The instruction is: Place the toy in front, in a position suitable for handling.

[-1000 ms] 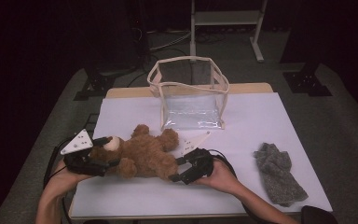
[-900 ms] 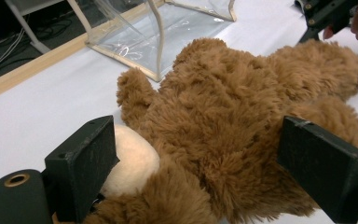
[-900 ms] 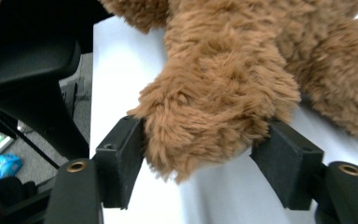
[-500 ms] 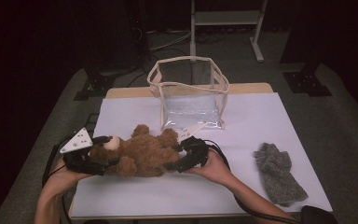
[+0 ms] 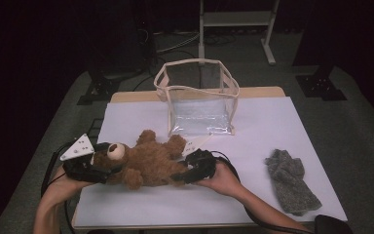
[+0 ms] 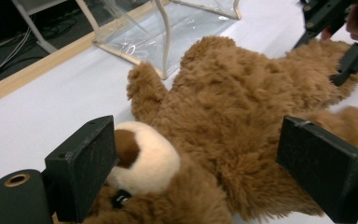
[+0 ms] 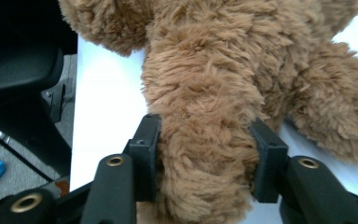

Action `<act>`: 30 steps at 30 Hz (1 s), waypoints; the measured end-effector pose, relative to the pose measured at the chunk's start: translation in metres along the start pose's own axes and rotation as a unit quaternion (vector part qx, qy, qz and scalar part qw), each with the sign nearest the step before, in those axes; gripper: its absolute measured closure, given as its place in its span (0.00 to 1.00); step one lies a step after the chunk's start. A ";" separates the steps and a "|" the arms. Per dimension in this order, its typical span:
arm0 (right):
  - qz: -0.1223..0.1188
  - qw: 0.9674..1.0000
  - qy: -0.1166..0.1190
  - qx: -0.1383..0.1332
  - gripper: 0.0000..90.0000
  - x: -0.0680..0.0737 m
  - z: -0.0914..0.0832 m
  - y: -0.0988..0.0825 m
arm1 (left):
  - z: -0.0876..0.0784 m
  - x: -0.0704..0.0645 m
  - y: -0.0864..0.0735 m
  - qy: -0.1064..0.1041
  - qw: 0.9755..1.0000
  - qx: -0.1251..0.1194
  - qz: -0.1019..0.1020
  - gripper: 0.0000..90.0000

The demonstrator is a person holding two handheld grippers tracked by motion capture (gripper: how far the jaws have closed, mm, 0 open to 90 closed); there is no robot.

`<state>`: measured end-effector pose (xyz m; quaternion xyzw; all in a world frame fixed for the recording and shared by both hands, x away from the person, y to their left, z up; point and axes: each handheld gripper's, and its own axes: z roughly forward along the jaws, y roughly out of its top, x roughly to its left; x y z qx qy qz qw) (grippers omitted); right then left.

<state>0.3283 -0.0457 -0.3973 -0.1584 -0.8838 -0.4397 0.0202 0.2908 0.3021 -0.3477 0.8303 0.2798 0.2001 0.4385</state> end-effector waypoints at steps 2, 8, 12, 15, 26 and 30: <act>-0.004 1.000 0.005 0.005 0.62 0.003 0.000 -0.002 | 0.000 0.001 -0.002 0.000 1.000 0.001 -0.001 0.13; -0.020 0.999 0.020 0.017 0.62 0.012 0.003 -0.013 | -0.002 0.002 -0.008 0.001 1.000 0.005 -0.005 0.13; -0.032 0.999 0.026 0.028 0.62 0.017 0.004 -0.017 | -0.002 0.003 -0.018 0.006 1.000 0.003 -0.006 0.13; -0.033 0.999 0.029 0.029 0.62 0.019 0.005 -0.020 | 0.000 0.004 -0.026 0.008 1.000 0.003 -0.007 0.13; -0.021 0.999 0.035 0.021 0.61 0.013 0.005 -0.020 | 0.007 0.007 -0.038 0.012 1.000 -0.012 -0.012 0.24; -0.013 0.999 0.035 0.014 0.61 0.011 0.005 -0.019 | 0.012 0.008 -0.042 0.019 1.000 -0.009 -0.020 0.26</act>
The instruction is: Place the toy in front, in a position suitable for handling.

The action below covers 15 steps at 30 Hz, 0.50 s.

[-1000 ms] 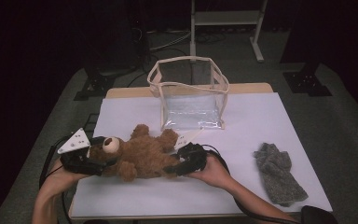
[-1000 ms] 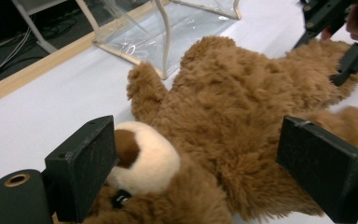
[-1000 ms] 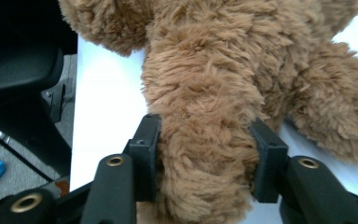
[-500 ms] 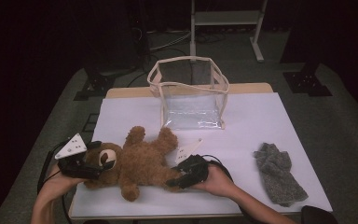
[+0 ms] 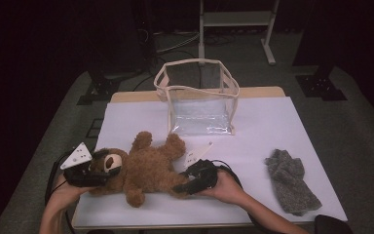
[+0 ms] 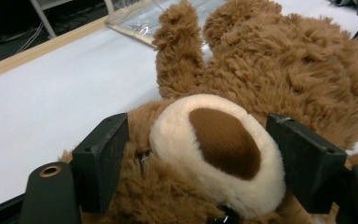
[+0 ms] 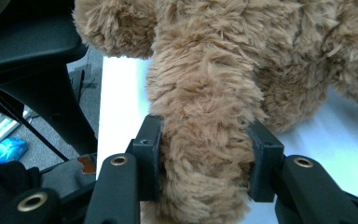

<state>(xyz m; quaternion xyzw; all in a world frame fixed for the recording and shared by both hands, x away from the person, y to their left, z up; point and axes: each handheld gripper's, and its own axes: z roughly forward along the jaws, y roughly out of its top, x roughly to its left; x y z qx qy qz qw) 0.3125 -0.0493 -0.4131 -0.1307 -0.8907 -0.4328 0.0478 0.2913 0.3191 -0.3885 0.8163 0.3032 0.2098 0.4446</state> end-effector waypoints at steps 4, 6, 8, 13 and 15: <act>-0.001 1.000 0.000 -0.002 0.61 -0.001 0.001 0.000 | 0.004 -0.003 -0.001 0.014 1.000 0.013 0.011 0.26; 0.003 1.000 0.000 -0.004 0.61 -0.001 0.001 0.000 | 0.006 -0.004 0.000 0.020 1.000 0.014 0.011 0.26; 0.008 1.000 0.000 -0.006 0.61 -0.001 0.001 0.001 | 0.008 -0.004 0.000 0.023 1.000 0.016 0.010 0.24; 0.009 1.000 -0.001 -0.007 0.61 -0.003 0.001 0.001 | 0.013 -0.006 -0.001 0.033 0.999 0.013 0.008 0.21; 0.011 1.000 -0.001 -0.008 0.61 -0.003 0.001 0.001 | 0.013 -0.005 -0.001 0.036 0.999 0.012 0.007 0.24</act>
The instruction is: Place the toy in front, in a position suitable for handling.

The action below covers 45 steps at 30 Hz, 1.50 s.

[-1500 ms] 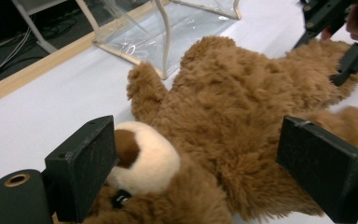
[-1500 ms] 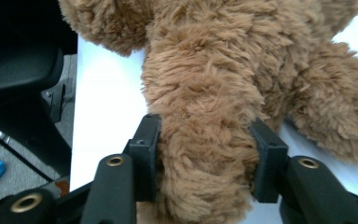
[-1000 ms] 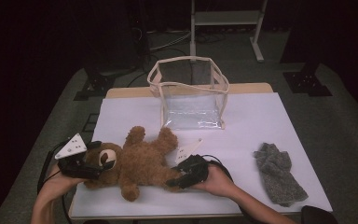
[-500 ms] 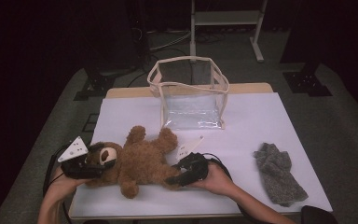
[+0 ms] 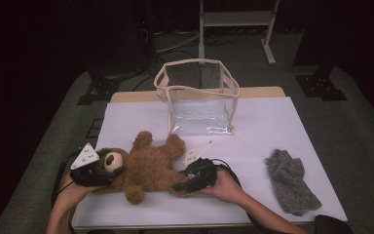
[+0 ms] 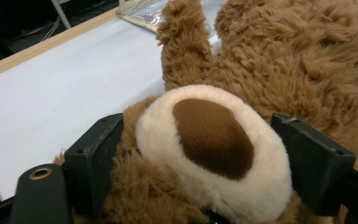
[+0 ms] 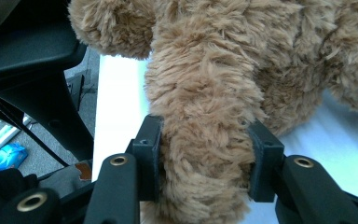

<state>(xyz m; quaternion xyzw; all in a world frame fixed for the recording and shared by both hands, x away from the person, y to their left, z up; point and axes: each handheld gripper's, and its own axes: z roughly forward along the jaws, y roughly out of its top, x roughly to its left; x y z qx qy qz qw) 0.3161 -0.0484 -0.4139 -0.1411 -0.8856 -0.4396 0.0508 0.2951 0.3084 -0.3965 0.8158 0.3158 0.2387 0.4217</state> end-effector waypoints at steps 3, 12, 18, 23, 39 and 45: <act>0.001 1.000 0.000 -0.002 0.61 0.000 0.000 0.000 | 0.000 0.000 0.000 0.003 1.000 -0.001 -0.001 0.29; 0.006 1.000 -0.004 -0.009 0.65 -0.004 0.000 0.003 | 0.001 -0.001 0.005 0.021 1.000 -0.001 0.001 0.38; 0.002 1.000 -0.012 -0.014 0.72 -0.004 -0.009 0.006 | -0.002 -0.003 0.016 0.027 1.000 -0.005 0.014 0.39; -0.002 1.000 -0.023 -0.019 0.75 -0.002 -0.018 0.009 | -0.005 -0.005 0.026 0.028 0.999 -0.008 0.025 0.40; -0.007 0.999 -0.027 -0.021 0.76 0.003 -0.022 0.010 | -0.007 -0.007 0.024 0.027 0.999 -0.002 0.023 0.40; 0.016 1.000 -0.014 -0.017 0.64 -0.002 -0.013 0.009 | -0.006 -0.006 0.012 0.025 1.000 0.000 0.009 0.40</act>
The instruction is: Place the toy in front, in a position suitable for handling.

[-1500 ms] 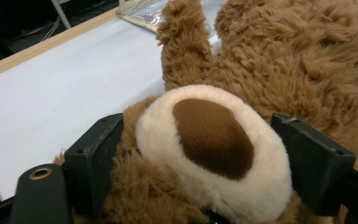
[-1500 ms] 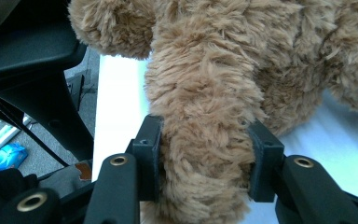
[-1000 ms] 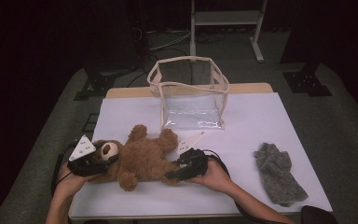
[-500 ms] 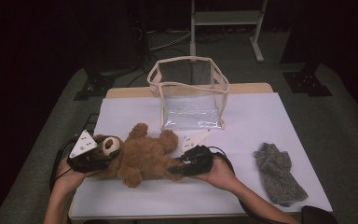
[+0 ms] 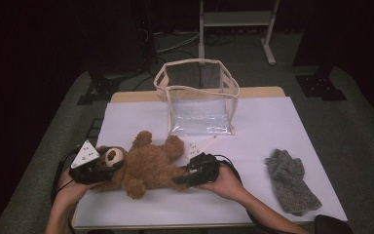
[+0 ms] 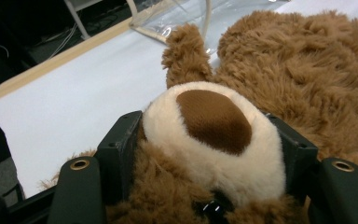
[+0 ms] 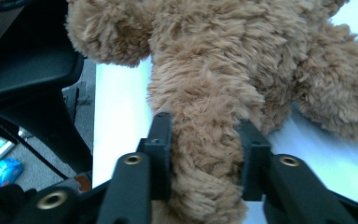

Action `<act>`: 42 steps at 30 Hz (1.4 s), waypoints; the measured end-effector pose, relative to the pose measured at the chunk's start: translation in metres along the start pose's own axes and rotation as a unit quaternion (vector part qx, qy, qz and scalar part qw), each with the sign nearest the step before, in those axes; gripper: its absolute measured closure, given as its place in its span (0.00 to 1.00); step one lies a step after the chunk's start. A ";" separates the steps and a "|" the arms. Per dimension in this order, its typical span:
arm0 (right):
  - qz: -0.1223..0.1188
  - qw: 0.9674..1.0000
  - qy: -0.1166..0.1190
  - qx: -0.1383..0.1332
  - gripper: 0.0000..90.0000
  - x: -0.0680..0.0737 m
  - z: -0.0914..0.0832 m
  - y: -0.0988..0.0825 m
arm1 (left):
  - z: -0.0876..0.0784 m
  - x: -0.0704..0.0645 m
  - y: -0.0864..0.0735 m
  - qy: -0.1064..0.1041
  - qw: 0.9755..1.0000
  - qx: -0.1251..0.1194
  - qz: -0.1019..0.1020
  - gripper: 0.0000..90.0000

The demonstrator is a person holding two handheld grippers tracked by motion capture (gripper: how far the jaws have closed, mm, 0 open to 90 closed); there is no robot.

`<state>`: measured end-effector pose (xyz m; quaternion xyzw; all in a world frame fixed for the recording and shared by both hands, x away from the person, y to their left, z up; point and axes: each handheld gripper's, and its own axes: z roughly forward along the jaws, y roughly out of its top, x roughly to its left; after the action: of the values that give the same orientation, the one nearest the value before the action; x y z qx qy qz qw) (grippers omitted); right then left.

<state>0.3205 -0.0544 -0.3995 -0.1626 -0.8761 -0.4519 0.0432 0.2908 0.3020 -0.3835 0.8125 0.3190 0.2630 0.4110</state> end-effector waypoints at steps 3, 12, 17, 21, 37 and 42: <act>0.010 1.000 0.006 0.004 0.55 -0.002 0.005 0.003 | 0.001 0.000 -0.003 0.000 1.000 0.002 -0.002 0.40; 0.041 0.999 0.031 0.004 0.43 -0.014 0.024 0.010 | 0.000 -0.002 -0.003 -0.004 1.000 0.000 0.006 0.40; 0.060 0.997 0.051 -0.003 0.41 -0.016 0.034 0.020 | -0.001 -0.004 -0.002 -0.006 1.000 0.001 0.013 0.40; 0.053 0.998 0.033 0.009 0.48 -0.013 0.041 0.026 | -0.001 -0.004 -0.004 -0.005 1.000 0.003 0.009 0.40; 0.011 1.000 0.002 0.001 0.83 -0.004 0.023 0.030 | -0.007 -0.006 0.010 -0.004 1.000 -0.024 0.015 0.40; -0.003 1.000 -0.017 -0.003 0.83 0.001 0.005 0.032 | -0.004 -0.013 0.020 -0.015 0.999 -0.038 0.017 0.40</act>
<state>0.3298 -0.0329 -0.3776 -0.1681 -0.8759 -0.4515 0.0264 0.2858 0.2856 -0.3664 0.8053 0.2889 0.2695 0.4421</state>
